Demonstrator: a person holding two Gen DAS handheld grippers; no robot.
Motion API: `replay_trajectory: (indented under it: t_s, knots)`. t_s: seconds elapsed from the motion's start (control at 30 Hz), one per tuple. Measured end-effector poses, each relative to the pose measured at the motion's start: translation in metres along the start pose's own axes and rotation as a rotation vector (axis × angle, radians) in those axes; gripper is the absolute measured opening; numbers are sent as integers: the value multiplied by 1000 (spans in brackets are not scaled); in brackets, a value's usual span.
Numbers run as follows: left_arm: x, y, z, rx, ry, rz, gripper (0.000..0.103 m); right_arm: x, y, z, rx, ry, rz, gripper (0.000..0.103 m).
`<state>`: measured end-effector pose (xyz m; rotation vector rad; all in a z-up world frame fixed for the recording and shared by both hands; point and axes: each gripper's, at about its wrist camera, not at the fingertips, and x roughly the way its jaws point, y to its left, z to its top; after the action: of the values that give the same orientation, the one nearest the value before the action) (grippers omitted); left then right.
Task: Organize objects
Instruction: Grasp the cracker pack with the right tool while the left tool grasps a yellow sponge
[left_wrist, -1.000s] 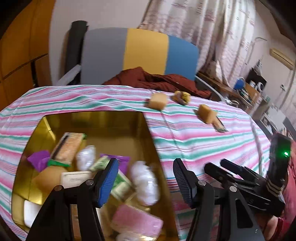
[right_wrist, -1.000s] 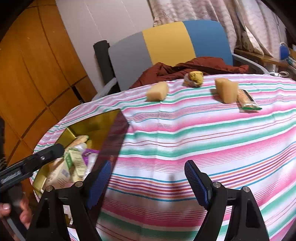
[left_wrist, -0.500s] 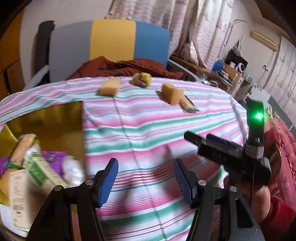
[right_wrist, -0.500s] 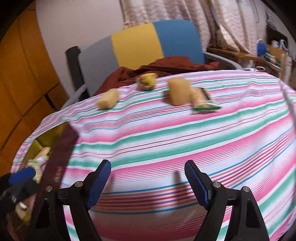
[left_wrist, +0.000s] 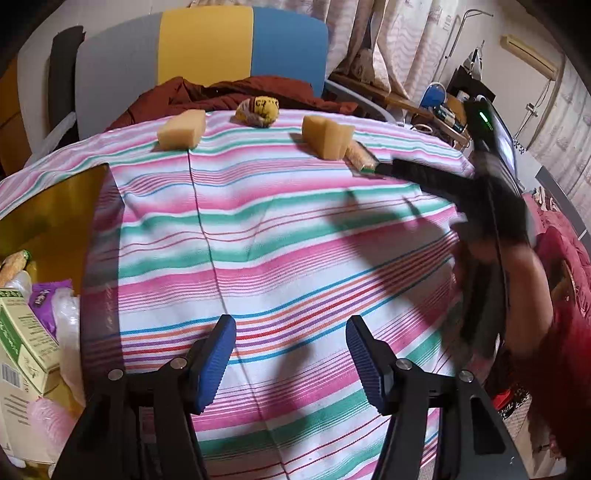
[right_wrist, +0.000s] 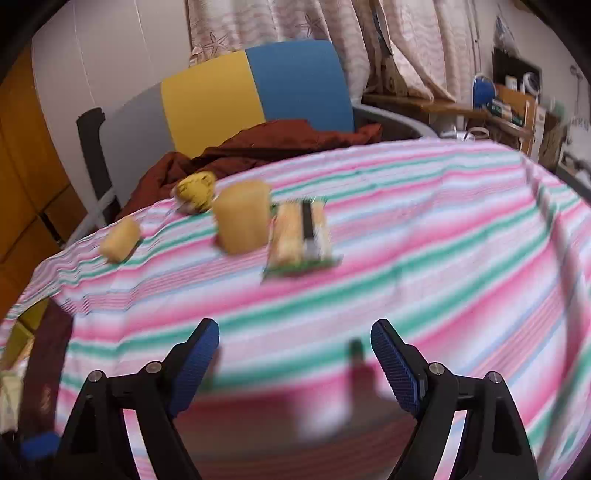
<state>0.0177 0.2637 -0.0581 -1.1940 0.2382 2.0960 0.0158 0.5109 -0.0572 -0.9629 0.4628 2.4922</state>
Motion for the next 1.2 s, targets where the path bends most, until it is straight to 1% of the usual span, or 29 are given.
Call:
replay_trajectory:
  t_s: [0.17,0.27,0.33,0.37,0.43,0.47,0.5,0.57,0.63,0.67,0.7,0.83,0.97,1.2]
  knots:
    - [5,-4,1,14,19,7,63,34,-3,32,-5,6,-23,85]
    - [7,-4,3,21,24,11,63,62,-2,47,-30,46,-46,85]
    - [10,-3,4,21,27,14,63,72,-4,51,-16,69,-39,85]
    - [12,-2,6,19,31,15,63,76,-5,53,-10,76,-36,83]
    - [17,-1,8,16,37,15,64,84,-5,54,-11,100,-39,74]
    - [19,-1,10,16,39,15,64,87,-5,53,-14,110,-41,74]
    - [22,-2,12,18,41,15,64,87,-4,53,-23,105,-48,74]
    - [26,-3,18,19,37,13,64,86,0,50,-43,96,-53,69]
    - [29,-4,23,21,32,10,64,86,3,49,-61,90,-66,59]
    - [31,-6,27,22,25,8,64,86,4,49,-67,87,-74,56]
    - [32,-8,29,23,20,6,64,85,4,48,-72,81,-81,52]
    - [38,-12,38,29,12,6,64,85,4,47,-72,66,-95,49]
    - [45,-13,44,27,13,9,64,84,0,48,-51,54,-118,49]
    - [58,-14,61,24,9,18,64,69,-16,46,46,-3,-183,49]
